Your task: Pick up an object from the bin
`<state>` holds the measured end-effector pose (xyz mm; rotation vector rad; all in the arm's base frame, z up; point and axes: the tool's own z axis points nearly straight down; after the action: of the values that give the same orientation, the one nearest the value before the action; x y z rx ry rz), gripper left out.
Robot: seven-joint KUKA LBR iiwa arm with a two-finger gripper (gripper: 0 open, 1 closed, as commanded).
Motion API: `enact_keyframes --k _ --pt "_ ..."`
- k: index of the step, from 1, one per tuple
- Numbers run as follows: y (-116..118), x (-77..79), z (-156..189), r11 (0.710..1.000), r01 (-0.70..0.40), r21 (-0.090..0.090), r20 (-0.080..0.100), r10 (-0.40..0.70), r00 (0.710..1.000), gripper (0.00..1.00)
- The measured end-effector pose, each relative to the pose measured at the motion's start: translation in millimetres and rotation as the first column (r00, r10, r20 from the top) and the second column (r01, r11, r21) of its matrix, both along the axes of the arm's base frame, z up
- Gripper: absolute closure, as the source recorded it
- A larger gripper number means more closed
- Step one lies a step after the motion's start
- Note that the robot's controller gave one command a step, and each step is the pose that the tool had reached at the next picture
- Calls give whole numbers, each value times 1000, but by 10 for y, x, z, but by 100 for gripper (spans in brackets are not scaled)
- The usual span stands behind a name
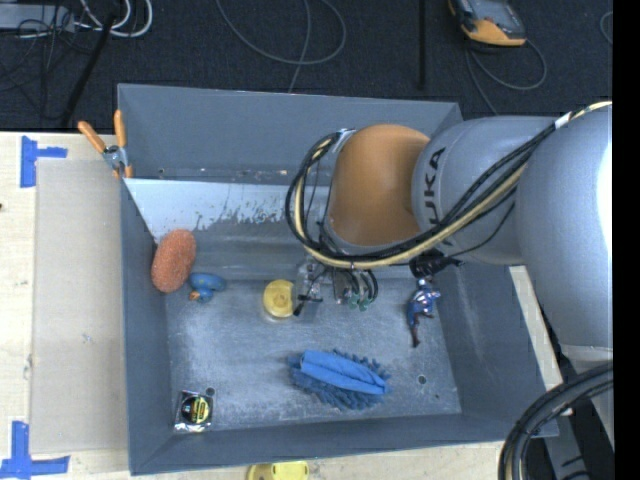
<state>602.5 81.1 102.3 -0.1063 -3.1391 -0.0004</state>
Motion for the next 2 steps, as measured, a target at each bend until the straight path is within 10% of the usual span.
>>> enact_keyframes --k 1,2 --pt "-2 1 1 1000 1 0 0 -1 1000 0" --pt "-4 1 1 1000 2 0 0 -2 1000 0"
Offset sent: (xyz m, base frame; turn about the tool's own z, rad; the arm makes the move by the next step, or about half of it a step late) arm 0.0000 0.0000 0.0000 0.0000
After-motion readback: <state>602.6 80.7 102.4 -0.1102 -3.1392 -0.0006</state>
